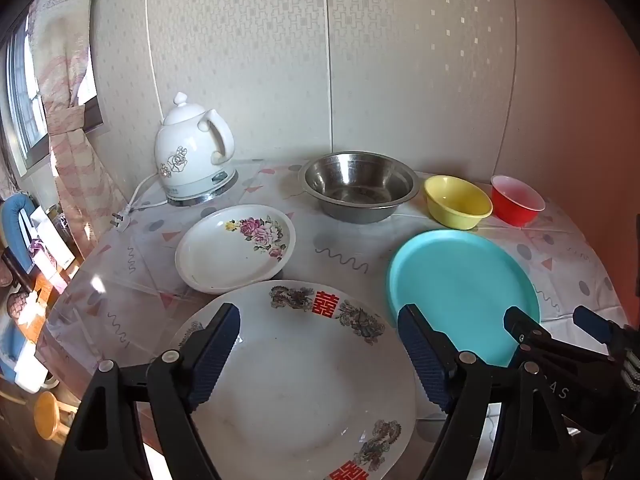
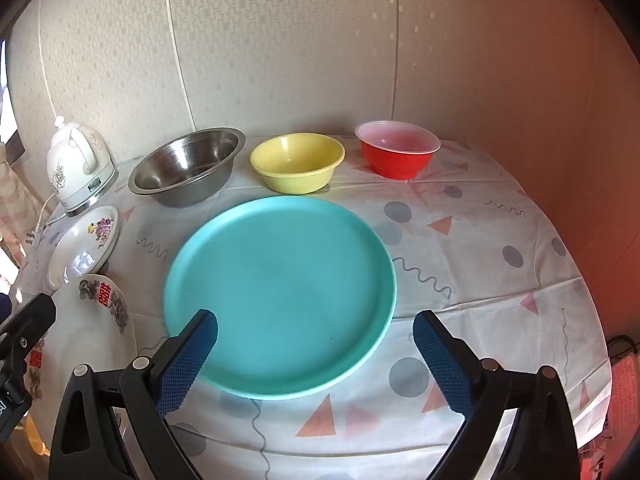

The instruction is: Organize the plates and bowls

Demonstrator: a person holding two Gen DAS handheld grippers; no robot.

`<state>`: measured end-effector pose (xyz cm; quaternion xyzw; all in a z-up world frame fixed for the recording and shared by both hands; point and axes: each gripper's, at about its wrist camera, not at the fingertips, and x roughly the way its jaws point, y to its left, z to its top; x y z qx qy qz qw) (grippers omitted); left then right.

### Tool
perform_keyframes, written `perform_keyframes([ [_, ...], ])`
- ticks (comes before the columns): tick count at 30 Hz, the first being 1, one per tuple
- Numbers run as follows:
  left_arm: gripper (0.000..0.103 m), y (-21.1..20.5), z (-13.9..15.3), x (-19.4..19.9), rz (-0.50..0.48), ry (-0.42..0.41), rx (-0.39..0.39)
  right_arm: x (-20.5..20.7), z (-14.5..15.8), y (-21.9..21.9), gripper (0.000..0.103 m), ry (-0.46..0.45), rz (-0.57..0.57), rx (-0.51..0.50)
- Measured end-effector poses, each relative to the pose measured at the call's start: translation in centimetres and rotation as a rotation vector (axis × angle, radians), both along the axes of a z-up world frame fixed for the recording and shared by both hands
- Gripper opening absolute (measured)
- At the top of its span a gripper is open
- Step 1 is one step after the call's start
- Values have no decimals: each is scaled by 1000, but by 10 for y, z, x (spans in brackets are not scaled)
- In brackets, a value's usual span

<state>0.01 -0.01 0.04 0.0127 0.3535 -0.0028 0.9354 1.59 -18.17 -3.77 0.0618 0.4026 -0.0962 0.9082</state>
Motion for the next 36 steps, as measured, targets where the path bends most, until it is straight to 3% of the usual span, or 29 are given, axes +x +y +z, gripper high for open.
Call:
perform_keyframes([
  [36,82,2,-9,4,0,35,4,2,-1,4,100,1,-2,15],
])
